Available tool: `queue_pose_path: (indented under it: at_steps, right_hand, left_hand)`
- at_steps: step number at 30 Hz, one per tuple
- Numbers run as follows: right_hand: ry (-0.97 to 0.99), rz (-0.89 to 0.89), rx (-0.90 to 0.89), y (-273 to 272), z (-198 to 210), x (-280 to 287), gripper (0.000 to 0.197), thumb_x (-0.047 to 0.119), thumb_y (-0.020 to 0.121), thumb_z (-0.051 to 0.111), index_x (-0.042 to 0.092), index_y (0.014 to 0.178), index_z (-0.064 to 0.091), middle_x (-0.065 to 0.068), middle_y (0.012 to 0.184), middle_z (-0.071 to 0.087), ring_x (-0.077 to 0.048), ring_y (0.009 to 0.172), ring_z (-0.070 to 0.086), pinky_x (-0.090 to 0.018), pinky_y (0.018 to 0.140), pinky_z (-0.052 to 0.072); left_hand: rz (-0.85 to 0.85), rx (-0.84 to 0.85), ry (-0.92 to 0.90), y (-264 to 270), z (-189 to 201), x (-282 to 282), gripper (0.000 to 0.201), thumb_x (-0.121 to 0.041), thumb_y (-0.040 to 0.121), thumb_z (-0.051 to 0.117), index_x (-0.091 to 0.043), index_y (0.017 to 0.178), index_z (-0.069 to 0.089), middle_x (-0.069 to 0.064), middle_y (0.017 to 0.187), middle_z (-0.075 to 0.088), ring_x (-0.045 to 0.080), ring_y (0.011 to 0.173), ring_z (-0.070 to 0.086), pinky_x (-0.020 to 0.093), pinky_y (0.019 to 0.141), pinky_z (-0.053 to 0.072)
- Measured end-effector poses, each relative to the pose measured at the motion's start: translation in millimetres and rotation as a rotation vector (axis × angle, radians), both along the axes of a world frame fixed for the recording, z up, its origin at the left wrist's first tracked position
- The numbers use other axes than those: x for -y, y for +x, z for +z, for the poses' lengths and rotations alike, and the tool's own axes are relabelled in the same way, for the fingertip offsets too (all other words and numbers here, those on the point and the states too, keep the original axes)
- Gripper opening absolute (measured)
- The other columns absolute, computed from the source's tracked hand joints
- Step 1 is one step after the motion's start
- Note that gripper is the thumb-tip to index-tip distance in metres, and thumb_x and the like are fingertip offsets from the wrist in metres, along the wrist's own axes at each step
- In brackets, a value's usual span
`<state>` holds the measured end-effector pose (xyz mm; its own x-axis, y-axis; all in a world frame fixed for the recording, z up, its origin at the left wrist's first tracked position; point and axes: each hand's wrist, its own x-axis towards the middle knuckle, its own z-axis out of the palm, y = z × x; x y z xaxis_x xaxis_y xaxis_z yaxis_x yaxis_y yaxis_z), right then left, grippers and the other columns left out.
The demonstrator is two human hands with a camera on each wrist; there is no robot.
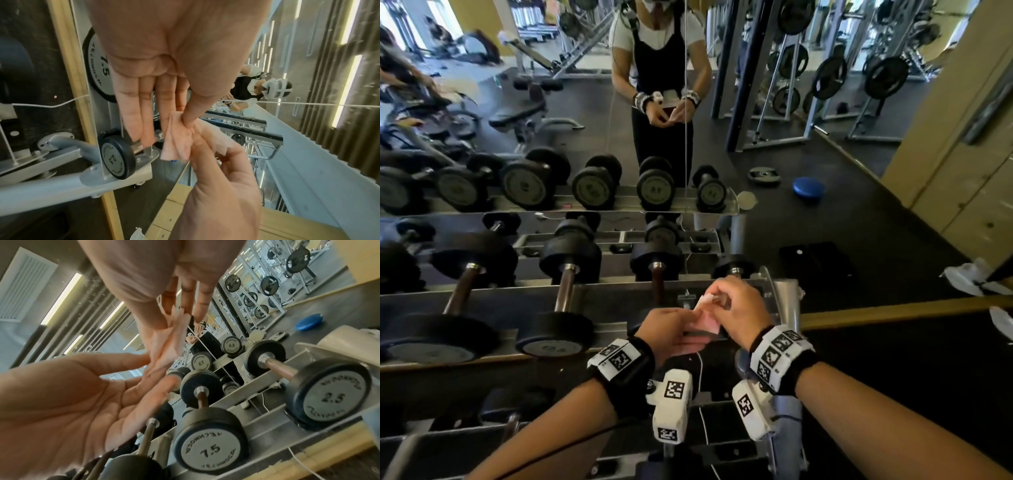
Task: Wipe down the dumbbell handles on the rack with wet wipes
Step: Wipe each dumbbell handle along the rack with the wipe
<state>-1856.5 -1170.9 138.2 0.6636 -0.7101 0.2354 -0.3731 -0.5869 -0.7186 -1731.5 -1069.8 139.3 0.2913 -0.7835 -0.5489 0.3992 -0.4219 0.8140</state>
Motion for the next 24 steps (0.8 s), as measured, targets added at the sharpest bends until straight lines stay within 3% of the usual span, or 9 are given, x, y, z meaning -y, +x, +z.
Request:
queue_pose_path:
  at_steps: [4,8,11,15,20,22,24]
  right_hand:
    - [-0.147,0.011,-0.016,25,-8,29,0.017,0.012,0.08,0.068,0.027,0.086,0.065,0.019,0.091,0.052,-0.01,0.094,0.05,-0.037,0.089,0.045]
    - [-0.255,0.045,-0.009,32,-25,45,0.015,0.013,0.088,0.06,0.022,0.097,0.068,0.01,0.104,0.061,-0.009,0.104,0.049,-0.038,0.094,0.046]
    - [-0.246,0.07,-0.036,29,-41,52,0.023,0.016,0.09,0.057,0.019,0.109,0.068,0.006,0.119,0.062,-0.01,0.117,0.05,-0.039,0.105,0.041]
    - [-0.193,0.1,-0.022,25,-51,66,0.025,0.026,0.091,0.058,0.021,0.113,0.067,0.009,0.122,0.06,-0.006,0.119,0.049,-0.027,0.108,0.037]
    - [-0.12,0.093,-0.03,21,-57,86,0.03,0.034,0.084,0.071,0.024,0.111,0.068,0.013,0.119,0.058,0.002,0.114,0.046,-0.007,0.099,0.029]
    - [-0.089,0.101,-0.039,16,-61,94,0.035,0.036,0.081,0.076,0.023,0.113,0.068,0.012,0.119,0.057,0.0,0.113,0.047,-0.007,0.098,0.031]
    - [-0.044,0.1,-0.05,12,-66,102,0.037,0.035,0.08,0.078,0.023,0.113,0.067,0.011,0.118,0.056,-0.004,0.112,0.05,-0.015,0.098,0.04]
  left_hand:
    - [0.037,-0.122,-0.001,26,0,33,0.027,-0.01,0.098,0.056,0.005,0.12,0.062,0.025,0.108,0.072,0.035,0.094,0.071,0.039,0.078,0.06]
    - [0.091,-0.316,0.031,48,-5,57,0.026,-0.008,0.099,0.049,0.003,0.12,0.059,0.018,0.095,0.073,0.033,0.088,0.07,0.038,0.074,0.055]
    - [0.1,-0.371,0.026,61,-15,71,0.026,-0.013,0.098,0.047,0.0,0.115,0.062,0.015,0.096,0.072,0.031,0.087,0.071,0.041,0.083,0.055]
    - [0.008,-0.32,0.041,64,-26,86,0.018,-0.02,0.097,0.057,-0.008,0.102,0.069,0.007,0.086,0.076,0.023,0.077,0.075,0.036,0.081,0.054]
    - [0.024,-0.289,0.064,57,-40,106,0.012,-0.009,0.095,0.057,-0.01,0.103,0.065,0.007,0.082,0.077,0.021,0.072,0.073,0.034,0.076,0.054]
    - [0.039,-0.282,0.089,52,-46,114,0.014,-0.009,0.094,0.059,-0.008,0.106,0.065,0.006,0.084,0.075,0.02,0.073,0.072,0.033,0.075,0.054]
    - [0.053,-0.3,0.109,46,-52,122,0.017,-0.011,0.094,0.059,-0.008,0.11,0.065,0.005,0.088,0.073,0.02,0.076,0.069,0.033,0.079,0.053]
